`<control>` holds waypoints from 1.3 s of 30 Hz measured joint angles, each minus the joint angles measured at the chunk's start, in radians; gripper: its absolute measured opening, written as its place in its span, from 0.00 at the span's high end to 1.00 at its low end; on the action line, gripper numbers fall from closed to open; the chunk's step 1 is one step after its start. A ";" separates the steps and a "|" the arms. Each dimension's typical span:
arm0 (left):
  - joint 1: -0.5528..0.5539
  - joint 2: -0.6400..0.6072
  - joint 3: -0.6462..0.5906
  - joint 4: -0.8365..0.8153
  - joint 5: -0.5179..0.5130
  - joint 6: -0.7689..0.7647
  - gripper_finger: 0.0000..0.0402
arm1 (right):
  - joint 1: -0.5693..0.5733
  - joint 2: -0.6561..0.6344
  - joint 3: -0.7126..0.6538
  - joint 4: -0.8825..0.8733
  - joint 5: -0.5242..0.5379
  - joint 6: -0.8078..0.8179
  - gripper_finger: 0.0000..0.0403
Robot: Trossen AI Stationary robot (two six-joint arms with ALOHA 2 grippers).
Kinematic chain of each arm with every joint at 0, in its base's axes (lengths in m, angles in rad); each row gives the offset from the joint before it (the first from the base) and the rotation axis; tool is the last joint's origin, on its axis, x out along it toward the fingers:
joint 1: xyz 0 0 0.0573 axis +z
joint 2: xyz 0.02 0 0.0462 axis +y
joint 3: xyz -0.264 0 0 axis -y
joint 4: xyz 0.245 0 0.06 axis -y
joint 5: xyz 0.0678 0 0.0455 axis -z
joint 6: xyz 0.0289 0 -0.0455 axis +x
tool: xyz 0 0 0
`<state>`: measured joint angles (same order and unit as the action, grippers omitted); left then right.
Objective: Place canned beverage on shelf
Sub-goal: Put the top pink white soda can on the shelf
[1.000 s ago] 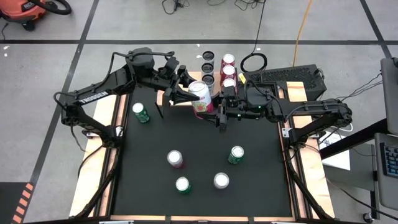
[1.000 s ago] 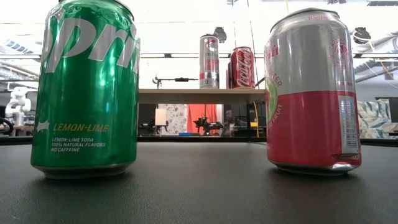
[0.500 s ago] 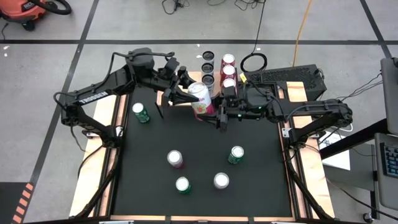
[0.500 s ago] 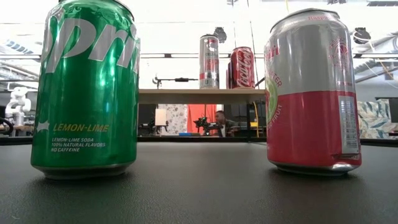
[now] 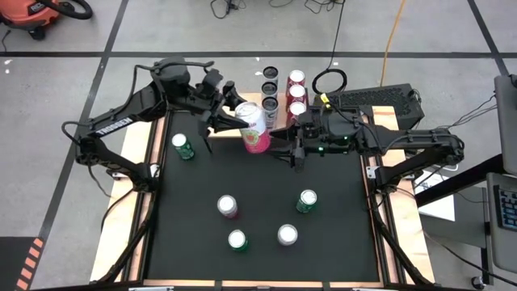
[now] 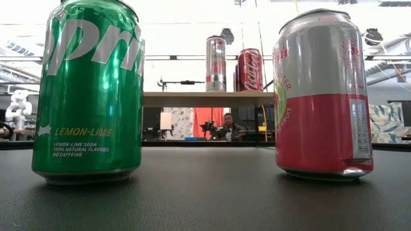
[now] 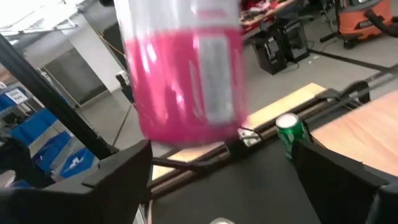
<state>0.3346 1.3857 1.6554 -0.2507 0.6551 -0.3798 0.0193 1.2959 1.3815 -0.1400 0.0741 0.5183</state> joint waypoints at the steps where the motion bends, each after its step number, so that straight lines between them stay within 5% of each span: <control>1: 0.012 -0.001 0.001 0.005 0.014 -0.001 0.27 | 0.000 -0.010 0.000 -0.015 0.001 0.000 0.10; 17: 0.343 0.023 0.001 -0.011 0.228 0.107 0.27 | 0.002 -0.130 0.000 -0.316 0.002 0.079 0.10; 32: 0.496 0.147 0.001 -0.230 0.234 0.449 0.27 | 0.008 -0.117 -0.050 -0.263 0.008 0.123 0.10; 39: 0.525 0.187 0.001 -0.230 0.207 0.526 0.27 | -0.048 -0.128 -0.049 -0.225 0.011 0.007 0.10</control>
<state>0.8593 1.5726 1.6566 -0.4803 0.8621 0.1459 -0.0287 1.1679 1.3323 -0.3649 0.0847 0.5258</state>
